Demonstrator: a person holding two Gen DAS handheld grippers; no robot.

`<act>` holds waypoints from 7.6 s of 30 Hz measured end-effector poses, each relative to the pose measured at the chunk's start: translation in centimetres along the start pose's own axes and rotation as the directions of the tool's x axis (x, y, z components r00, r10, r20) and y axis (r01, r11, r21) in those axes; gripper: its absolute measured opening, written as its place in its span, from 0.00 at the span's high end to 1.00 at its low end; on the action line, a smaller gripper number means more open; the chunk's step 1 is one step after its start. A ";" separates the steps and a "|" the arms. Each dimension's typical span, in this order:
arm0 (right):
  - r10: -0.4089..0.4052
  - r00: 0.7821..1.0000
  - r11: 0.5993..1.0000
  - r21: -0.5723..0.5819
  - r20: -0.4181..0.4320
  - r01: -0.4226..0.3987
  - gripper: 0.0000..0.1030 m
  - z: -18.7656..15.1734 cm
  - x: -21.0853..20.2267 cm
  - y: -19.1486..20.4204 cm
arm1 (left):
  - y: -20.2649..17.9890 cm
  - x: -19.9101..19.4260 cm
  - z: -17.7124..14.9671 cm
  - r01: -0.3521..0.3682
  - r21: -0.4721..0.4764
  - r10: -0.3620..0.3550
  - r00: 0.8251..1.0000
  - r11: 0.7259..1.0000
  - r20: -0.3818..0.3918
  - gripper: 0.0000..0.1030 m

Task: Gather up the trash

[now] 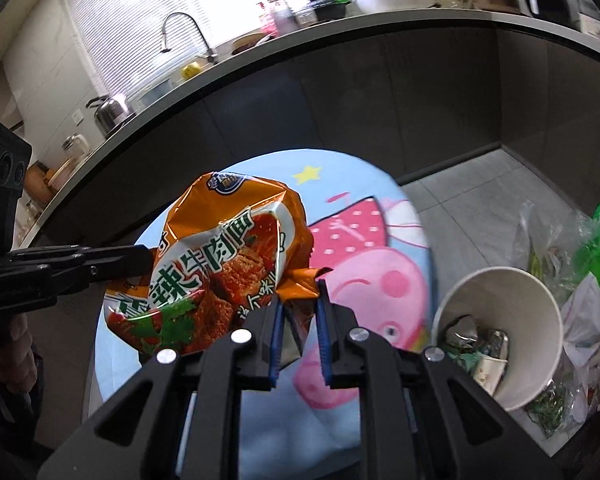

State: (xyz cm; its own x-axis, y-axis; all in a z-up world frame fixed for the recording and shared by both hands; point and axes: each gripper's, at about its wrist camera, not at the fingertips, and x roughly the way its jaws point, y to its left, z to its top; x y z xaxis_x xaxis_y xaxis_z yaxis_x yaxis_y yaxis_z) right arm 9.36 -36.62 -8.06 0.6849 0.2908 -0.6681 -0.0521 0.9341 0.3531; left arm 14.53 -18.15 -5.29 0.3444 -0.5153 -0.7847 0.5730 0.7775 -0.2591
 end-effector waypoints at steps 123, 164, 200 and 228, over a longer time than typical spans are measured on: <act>-0.348 0.937 0.924 -0.168 0.004 0.344 0.03 -2.6 -7.4 14.2 | 3.0 -12.0 -10.7 -0.459 -0.316 0.506 0.858 0.831 0.086 0.08; -0.353 0.936 0.923 -0.164 0.006 0.349 0.03 -2.4 -7.5 14.0 | 3.0 -12.0 -10.7 -0.445 -0.317 0.493 0.865 0.838 0.090 0.08; -0.352 0.936 0.923 -0.164 0.007 0.349 0.03 -2.5 -7.5 14.0 | 2.7 -12.2 -10.6 -0.444 -0.314 0.493 0.865 0.839 0.093 0.08; -0.353 0.936 0.922 -0.164 0.008 0.349 0.03 -2.5 -7.5 13.8 | 2.4 -12.2 -10.4 -0.442 -0.313 0.491 0.867 0.840 0.092 0.08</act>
State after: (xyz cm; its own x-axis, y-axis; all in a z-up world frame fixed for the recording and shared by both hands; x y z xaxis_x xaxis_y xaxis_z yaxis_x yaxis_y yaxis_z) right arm 1.69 -25.36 0.23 0.6648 -0.0593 -0.7446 0.0720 0.9973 -0.0152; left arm 3.99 -6.23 -2.21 0.6483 -0.0985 -0.7550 0.0965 0.9942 -0.0469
